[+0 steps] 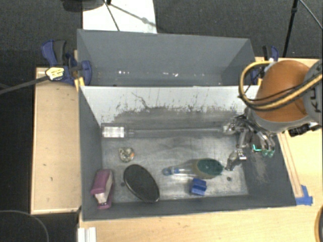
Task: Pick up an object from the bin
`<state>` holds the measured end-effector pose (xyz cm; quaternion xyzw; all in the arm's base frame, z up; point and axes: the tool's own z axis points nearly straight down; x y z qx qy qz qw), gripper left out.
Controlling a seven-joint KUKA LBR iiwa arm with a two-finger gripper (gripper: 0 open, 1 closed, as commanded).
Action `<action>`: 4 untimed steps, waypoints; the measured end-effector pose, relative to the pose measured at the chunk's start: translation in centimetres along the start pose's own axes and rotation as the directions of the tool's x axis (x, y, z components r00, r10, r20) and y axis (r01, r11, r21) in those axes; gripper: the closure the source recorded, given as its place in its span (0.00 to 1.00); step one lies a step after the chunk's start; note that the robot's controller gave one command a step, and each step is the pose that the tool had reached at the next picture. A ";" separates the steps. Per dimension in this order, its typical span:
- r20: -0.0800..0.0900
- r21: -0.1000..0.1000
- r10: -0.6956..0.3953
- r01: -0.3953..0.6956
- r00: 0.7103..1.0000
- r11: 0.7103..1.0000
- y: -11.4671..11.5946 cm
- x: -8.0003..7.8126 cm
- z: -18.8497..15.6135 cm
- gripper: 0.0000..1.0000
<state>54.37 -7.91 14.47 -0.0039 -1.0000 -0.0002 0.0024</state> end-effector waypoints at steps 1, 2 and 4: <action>0.016 0.002 -0.120 0.120 0.993 0.993 3.8 5.8 7.3 0.00; 0.021 0.004 -0.124 0.124 0.992 0.992 3.6 5.6 7.2 1.00; 0.016 0.004 -0.173 0.173 0.985 0.985 4.7 6.4 -15.8 1.00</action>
Offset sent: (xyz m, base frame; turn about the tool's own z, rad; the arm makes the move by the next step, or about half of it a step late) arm -0.0608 0.0374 -0.0747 -0.1253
